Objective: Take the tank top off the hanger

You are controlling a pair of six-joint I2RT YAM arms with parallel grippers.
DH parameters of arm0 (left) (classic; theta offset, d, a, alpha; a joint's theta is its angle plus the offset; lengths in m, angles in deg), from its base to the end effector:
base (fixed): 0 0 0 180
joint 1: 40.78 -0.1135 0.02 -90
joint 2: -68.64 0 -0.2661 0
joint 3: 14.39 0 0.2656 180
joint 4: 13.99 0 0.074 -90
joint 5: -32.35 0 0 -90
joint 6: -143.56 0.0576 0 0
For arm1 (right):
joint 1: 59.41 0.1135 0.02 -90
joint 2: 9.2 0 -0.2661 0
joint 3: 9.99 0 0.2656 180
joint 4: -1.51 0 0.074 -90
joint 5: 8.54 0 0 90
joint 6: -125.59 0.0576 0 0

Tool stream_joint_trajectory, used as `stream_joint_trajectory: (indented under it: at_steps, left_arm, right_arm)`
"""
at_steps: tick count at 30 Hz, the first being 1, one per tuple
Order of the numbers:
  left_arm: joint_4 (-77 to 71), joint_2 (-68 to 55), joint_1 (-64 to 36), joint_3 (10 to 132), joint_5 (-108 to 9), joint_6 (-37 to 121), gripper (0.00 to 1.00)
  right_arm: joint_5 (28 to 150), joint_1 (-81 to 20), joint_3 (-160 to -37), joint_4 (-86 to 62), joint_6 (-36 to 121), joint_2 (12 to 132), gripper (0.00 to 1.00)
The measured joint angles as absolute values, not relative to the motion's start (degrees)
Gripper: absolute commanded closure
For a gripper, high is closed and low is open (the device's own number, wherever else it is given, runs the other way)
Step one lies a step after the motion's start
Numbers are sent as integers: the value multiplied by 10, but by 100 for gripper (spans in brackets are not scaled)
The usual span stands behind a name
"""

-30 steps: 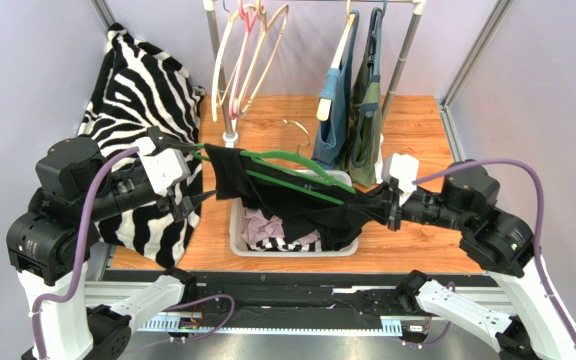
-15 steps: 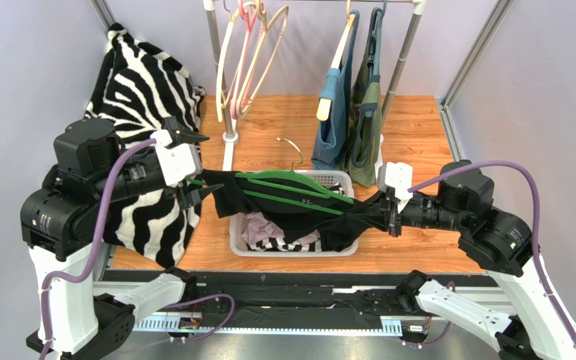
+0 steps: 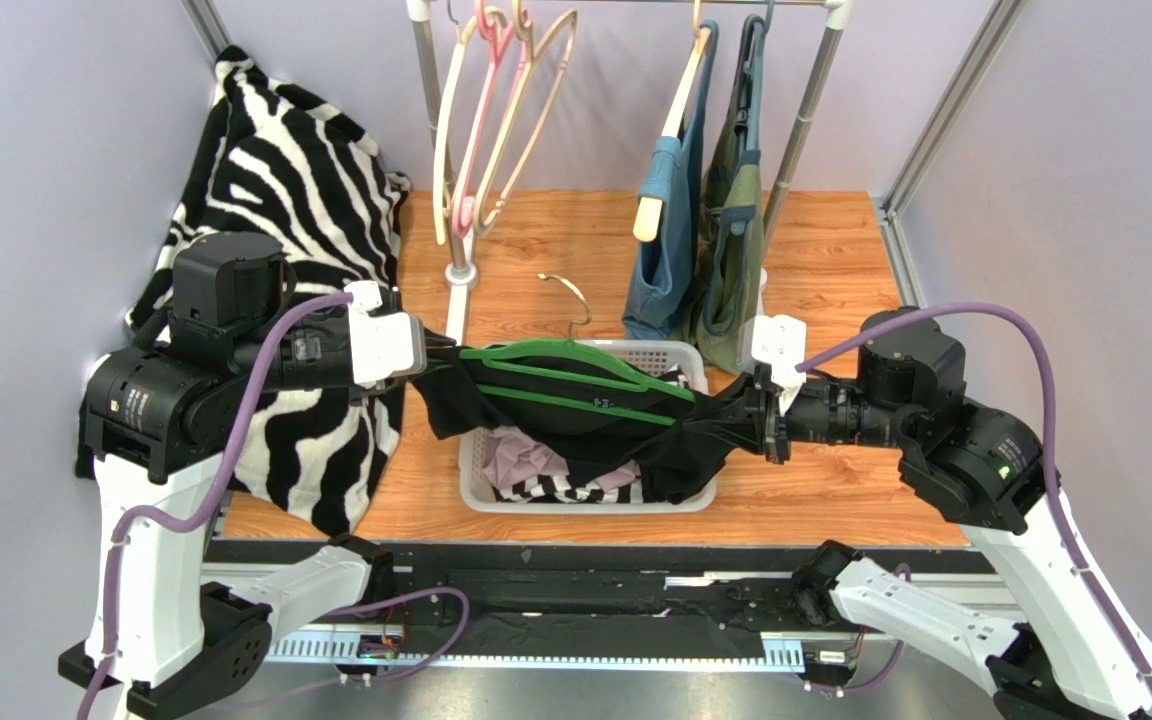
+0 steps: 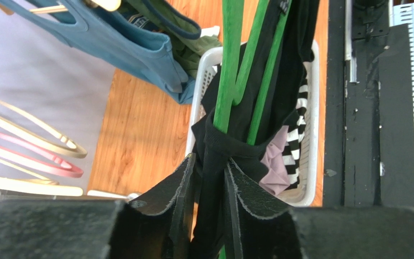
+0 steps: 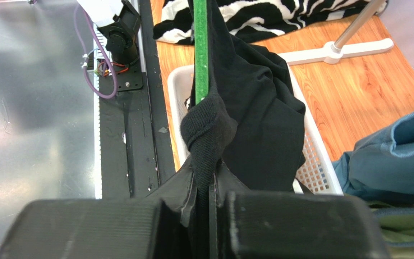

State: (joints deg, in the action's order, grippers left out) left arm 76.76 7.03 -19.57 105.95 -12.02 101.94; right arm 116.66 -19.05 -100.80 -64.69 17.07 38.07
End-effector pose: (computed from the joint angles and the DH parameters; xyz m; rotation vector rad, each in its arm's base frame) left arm 0.1047 -0.0848 0.5140 1.4770 1.3338 -0.5403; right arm 0.0880 0.1184 0.4453 -1.3125 1.4902 0.8504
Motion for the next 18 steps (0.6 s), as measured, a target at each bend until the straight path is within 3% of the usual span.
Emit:
stream_joint_trajectory:
  at_steps: [9, 18]
  left_arm:
    - [770, 62, -186, 1071, -70, 1001, 60]
    - [771, 57, -172, 1070, -42, 969, 82]
  right_arm:
    - [1186, -190, -1008, -616, 177, 407, 100]
    - [1214, -182, -1010, -585, 188, 453, 100]
